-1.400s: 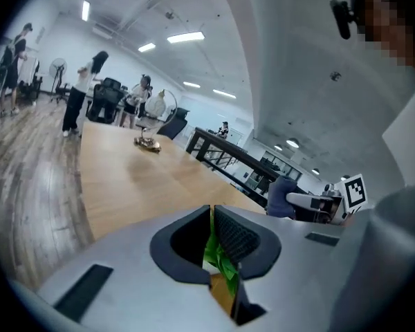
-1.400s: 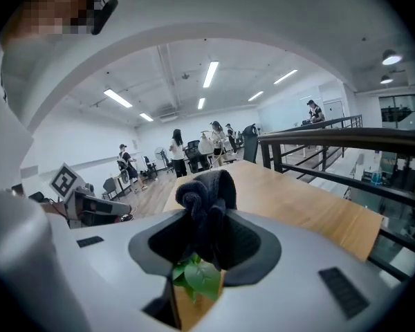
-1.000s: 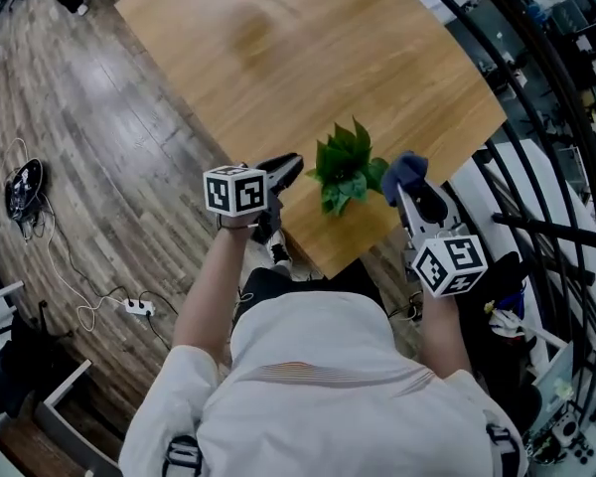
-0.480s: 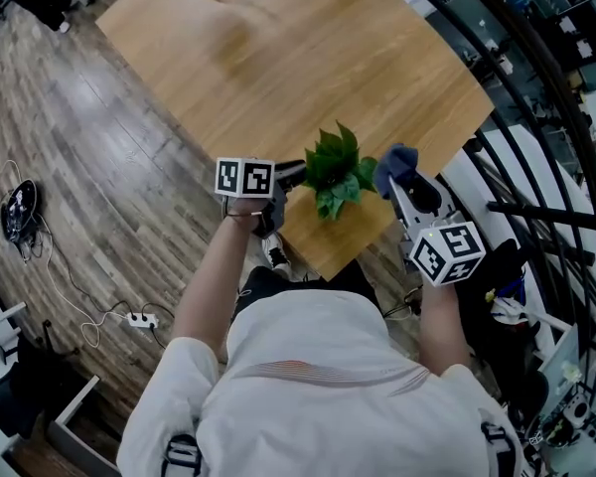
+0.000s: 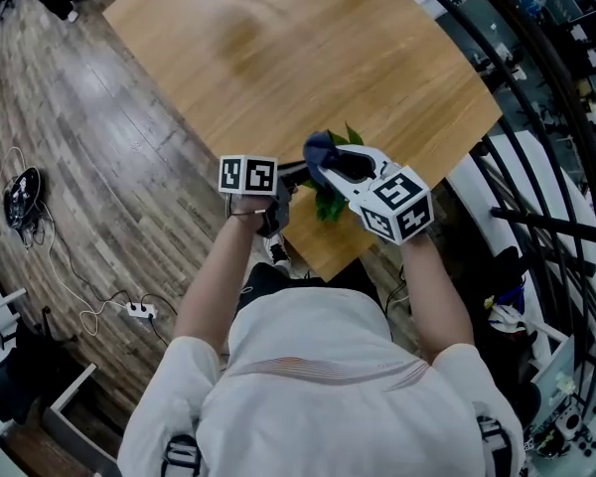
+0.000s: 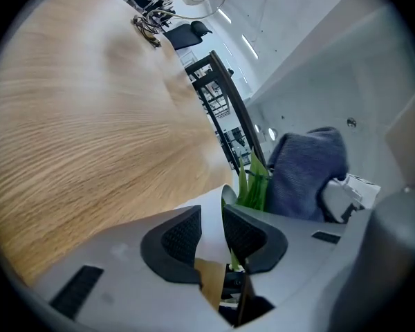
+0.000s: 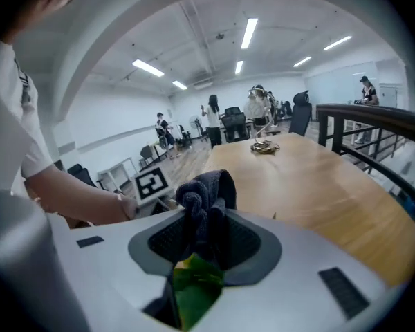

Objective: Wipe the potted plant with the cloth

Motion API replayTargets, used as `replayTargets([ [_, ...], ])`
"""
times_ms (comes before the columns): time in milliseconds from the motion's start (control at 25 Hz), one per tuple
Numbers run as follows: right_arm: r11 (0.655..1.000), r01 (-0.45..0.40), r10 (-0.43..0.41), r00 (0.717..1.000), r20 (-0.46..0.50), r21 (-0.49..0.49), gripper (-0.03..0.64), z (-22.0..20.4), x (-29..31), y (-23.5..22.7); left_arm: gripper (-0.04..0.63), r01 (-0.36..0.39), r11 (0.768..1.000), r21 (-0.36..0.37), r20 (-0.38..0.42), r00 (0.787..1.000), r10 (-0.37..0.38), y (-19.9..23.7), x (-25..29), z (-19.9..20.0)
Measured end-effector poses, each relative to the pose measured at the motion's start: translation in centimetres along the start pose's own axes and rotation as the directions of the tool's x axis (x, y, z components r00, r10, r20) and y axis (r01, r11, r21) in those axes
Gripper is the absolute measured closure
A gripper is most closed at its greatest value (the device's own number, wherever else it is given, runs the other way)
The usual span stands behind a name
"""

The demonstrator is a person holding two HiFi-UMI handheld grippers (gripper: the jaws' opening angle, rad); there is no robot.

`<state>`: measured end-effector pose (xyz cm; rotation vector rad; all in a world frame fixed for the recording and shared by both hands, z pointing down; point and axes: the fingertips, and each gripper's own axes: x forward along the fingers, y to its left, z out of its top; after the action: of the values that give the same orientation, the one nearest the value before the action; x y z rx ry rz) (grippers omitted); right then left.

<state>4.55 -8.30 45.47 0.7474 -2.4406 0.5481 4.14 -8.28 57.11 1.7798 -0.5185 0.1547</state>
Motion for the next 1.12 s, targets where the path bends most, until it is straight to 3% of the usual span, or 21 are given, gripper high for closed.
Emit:
replayTargets([
  [160,0.978,0.168,-0.167,0.986,-0.023,0.12,0.437,-1.9,-1.0,-6.0,0.497,-0.002,1.0,-0.009,0.012,1.0,0.002,-0.1,-0.2,-0.1],
  [440,0.888,0.369,-0.375,0.926,-0.034,0.273,0.437,-4.9,-5.7,-12.8,0.499,-0.013,0.999,-0.031,0.041,0.999,0.014,0.0,-0.7,-0.2],
  [560,0.901,0.306,-0.346,0.934,0.085,0.306,0.437,-2.3,-7.1,-10.8,0.5,-0.016,0.999,-0.035,0.047,0.999,0.018,0.1,-0.8,-0.2],
  [680,0.941,0.127,-0.194,0.962,0.194,0.315,0.437,0.7,-6.5,-6.4,0.499,-0.013,0.999,-0.042,0.052,0.999,0.015,0.2,-1.0,-0.1],
  [760,0.946,0.051,-0.113,0.977,0.181,0.319,0.437,0.5,-5.1,-4.4,0.499,-0.014,0.999,-0.043,0.057,0.998,0.016,0.2,-1.2,0.0],
  [800,0.946,0.064,-0.115,0.983,0.145,0.318,0.437,-0.5,-4.5,-4.2,0.5,-0.016,0.999,-0.042,0.059,0.998,0.018,0.3,-1.2,0.0],
  [920,0.919,0.223,-0.247,0.968,0.035,0.324,0.437,-4.7,-4.6,-6.7,0.5,-0.017,0.999,-0.034,0.063,0.998,0.019,0.2,-1.1,0.1],
  [1040,0.859,0.366,-0.392,0.92,0.001,0.359,0.437,-7.7,-7.4,-9.9,0.5,-0.021,0.999,-0.036,0.075,0.997,0.023,0.3,-1.1,0.1],
  [1120,0.832,0.409,-0.446,0.895,0.016,0.374,0.437,-7.9,-9.3,-10.7,0.5,-0.033,0.998,-0.045,0.082,0.996,0.036,0.5,-1.3,0.1],
])
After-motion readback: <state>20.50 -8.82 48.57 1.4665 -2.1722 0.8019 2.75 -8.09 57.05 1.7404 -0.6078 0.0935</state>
